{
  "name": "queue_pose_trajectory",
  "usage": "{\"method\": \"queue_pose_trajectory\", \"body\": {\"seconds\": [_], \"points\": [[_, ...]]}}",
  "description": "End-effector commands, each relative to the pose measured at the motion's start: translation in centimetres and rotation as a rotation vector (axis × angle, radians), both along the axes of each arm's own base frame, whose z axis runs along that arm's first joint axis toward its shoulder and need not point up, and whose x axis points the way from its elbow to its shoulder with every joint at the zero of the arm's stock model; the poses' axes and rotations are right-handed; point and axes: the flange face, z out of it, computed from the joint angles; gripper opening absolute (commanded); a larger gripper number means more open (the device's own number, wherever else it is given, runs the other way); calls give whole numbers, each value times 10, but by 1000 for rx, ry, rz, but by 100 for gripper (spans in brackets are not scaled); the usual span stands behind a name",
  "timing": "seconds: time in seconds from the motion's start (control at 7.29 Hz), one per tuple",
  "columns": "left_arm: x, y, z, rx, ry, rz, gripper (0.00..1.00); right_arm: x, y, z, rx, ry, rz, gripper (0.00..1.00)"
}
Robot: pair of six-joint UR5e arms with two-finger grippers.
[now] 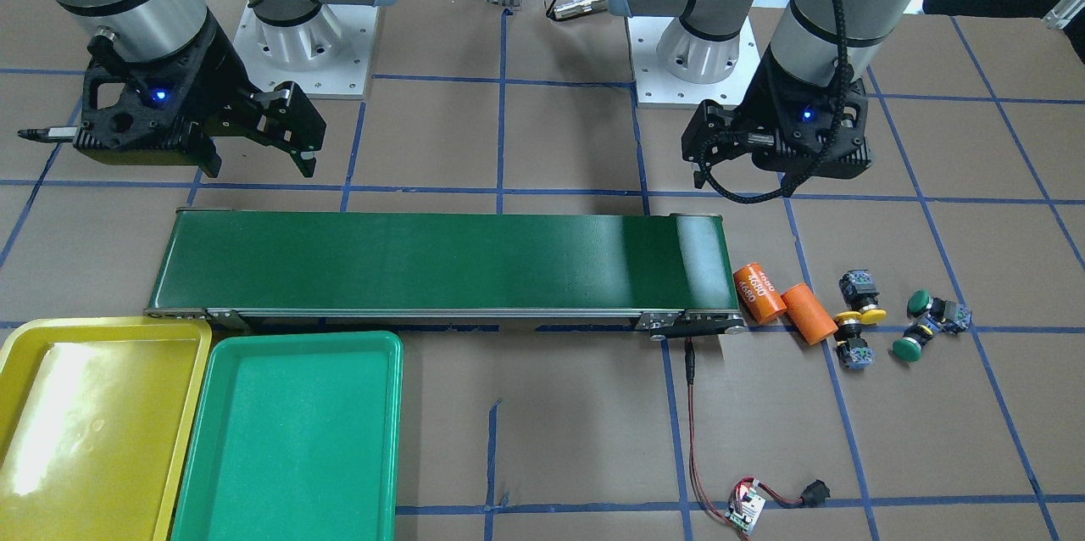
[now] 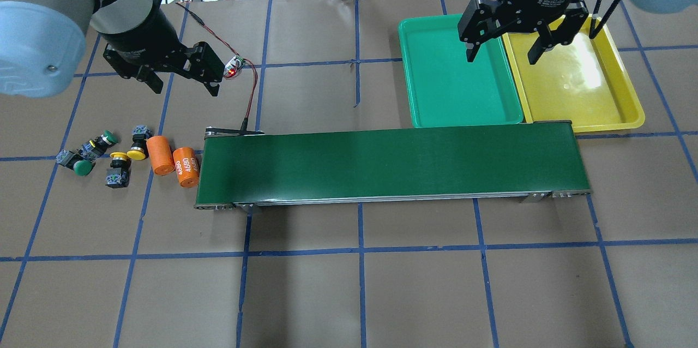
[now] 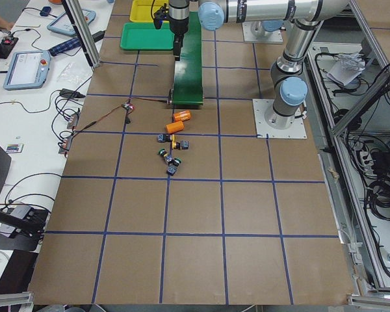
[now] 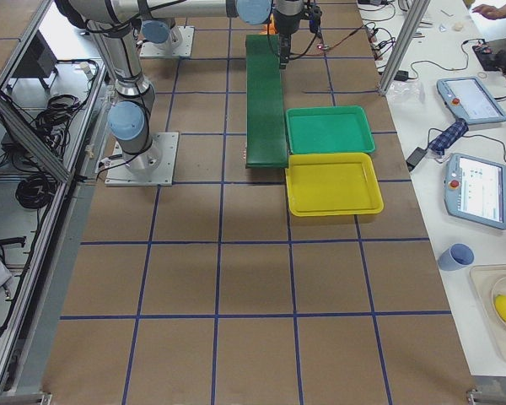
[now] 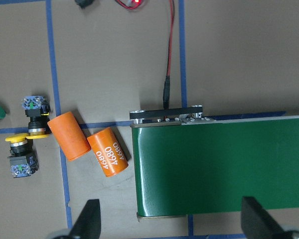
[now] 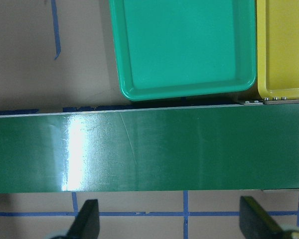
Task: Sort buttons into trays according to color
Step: 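Move the left gripper down toward the orange cylinders beside the belt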
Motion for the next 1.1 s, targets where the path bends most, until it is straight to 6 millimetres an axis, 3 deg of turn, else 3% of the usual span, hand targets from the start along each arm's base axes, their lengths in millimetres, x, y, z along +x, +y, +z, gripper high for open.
{"method": "queue_pose_trajectory", "body": {"seconds": [0.0,0.14,0.27,0.41,0.55,0.69,0.82,0.96], "points": [[11,1,30,-28,-70,-69,100,0,0,0,0,0,0,100],[39,-10,20,17,-79,-41,100,-1,0,0,0,0,-1,100],[64,0,30,33,-60,16,100,-1,0,0,0,0,-1,100],[76,-1,23,48,-57,61,100,0,0,0,0,0,0,100],[77,-4,8,64,-52,287,100,0,0,0,0,0,0,100],[81,-20,-6,31,-50,477,100,0,0,0,0,2,0,100],[84,-20,-13,61,-45,484,100,0,0,0,0,0,0,100],[87,-33,-43,117,-13,502,100,0,0,0,0,2,0,100]]}}
